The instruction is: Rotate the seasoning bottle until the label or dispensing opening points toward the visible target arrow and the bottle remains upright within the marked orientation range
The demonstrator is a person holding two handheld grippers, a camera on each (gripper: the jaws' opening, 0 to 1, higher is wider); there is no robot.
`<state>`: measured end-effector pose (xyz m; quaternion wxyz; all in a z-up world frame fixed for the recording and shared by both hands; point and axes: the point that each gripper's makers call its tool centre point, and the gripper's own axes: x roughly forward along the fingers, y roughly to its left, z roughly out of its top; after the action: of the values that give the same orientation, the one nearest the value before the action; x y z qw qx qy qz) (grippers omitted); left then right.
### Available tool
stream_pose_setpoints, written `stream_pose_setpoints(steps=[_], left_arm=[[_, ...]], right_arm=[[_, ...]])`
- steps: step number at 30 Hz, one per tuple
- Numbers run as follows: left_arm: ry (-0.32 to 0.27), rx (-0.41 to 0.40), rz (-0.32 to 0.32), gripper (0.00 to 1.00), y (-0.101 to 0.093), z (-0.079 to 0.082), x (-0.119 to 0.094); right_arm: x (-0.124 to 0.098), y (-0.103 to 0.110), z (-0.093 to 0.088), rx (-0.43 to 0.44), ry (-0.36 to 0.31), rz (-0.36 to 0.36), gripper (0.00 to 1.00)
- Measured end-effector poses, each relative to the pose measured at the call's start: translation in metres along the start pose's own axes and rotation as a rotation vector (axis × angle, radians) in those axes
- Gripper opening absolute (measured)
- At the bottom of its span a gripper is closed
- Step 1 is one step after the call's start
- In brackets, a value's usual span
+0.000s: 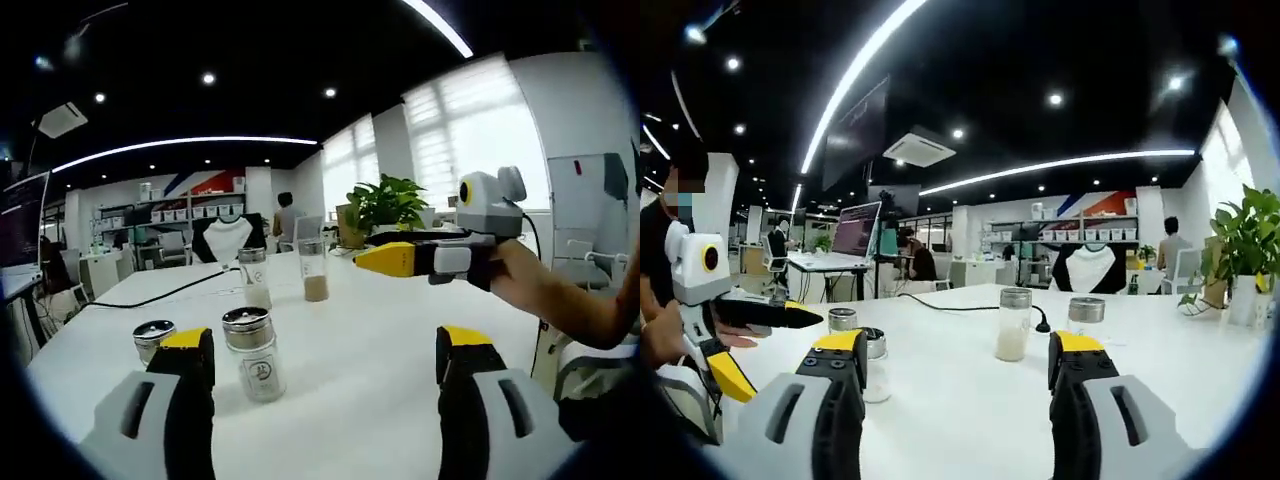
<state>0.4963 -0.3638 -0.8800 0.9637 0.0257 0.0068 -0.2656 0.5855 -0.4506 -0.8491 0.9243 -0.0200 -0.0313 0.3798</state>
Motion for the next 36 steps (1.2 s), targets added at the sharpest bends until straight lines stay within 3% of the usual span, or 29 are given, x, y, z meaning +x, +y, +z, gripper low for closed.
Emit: stream_pose_setpoints(steps=[4, 6, 14, 20, 25, 36], left_arm=[[0.006, 0.014, 0.004, 0.97, 0.001, 0.003, 0.002], [-0.006, 0.015, 0.006, 0.97, 0.002, 0.007, 0.002], [-0.023, -0.005, 0.018, 0.97, 0.009, 0.012, 0.008], [-0.030, -0.005, 0.029, 0.97, 0.012, 0.014, 0.008], [-0.026, -0.016, 0.025, 0.97, 0.014, 0.011, 0.007], [-0.018, -0.039, 0.040, 0.96, 0.021, 0.007, 0.006]], right_arm=[[0.012, -0.004, 0.004, -0.001, -0.002, 0.024, 0.75], [0.018, -0.004, 0.011, 0.023, -0.040, 0.047, 0.73], [0.043, -0.020, 0.013, 0.016, -0.019, 0.032, 0.72], [0.064, -0.025, 0.007, 0.006, 0.000, 0.033, 0.71], [0.081, -0.027, 0.011, 0.030, -0.030, 0.059, 0.66], [0.120, -0.050, -0.002, 0.037, 0.020, 0.037, 0.62]])
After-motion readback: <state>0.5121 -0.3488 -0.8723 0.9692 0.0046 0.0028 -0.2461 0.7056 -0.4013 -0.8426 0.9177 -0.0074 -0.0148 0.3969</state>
